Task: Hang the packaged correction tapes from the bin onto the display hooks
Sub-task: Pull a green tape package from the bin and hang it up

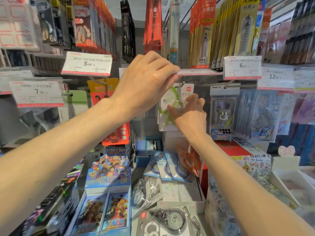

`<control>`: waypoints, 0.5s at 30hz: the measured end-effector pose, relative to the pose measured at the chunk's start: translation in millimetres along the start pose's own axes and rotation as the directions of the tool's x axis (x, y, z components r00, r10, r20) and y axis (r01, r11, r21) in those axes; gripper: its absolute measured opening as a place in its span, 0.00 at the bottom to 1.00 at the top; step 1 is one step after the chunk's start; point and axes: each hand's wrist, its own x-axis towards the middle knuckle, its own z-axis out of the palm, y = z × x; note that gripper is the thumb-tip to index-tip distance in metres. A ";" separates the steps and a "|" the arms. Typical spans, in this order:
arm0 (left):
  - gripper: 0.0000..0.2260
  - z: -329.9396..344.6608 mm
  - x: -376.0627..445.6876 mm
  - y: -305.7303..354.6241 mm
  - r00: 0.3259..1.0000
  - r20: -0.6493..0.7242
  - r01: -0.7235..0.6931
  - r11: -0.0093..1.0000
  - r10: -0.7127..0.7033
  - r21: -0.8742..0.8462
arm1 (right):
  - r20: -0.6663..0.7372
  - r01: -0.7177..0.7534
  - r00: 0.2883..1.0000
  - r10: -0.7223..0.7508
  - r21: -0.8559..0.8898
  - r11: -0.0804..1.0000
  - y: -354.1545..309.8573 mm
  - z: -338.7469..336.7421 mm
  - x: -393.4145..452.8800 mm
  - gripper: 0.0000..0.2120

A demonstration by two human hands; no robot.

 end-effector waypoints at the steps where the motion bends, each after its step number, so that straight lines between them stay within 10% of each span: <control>1: 0.15 0.6 -1.1 1.2 1.000 -0.009 0.009 1.000 -0.009 -0.002 | 0.012 0.007 1.000 -0.007 -0.012 1.000 0.3 0.9 -1.5 0.29; 15: 0.18 -12.5 -59.8 26.2 0.966 0.057 0.259 0.946 -0.252 -0.193 | 0.155 0.071 0.985 -0.080 0.065 0.995 12.5 -9.3 -62.6 0.35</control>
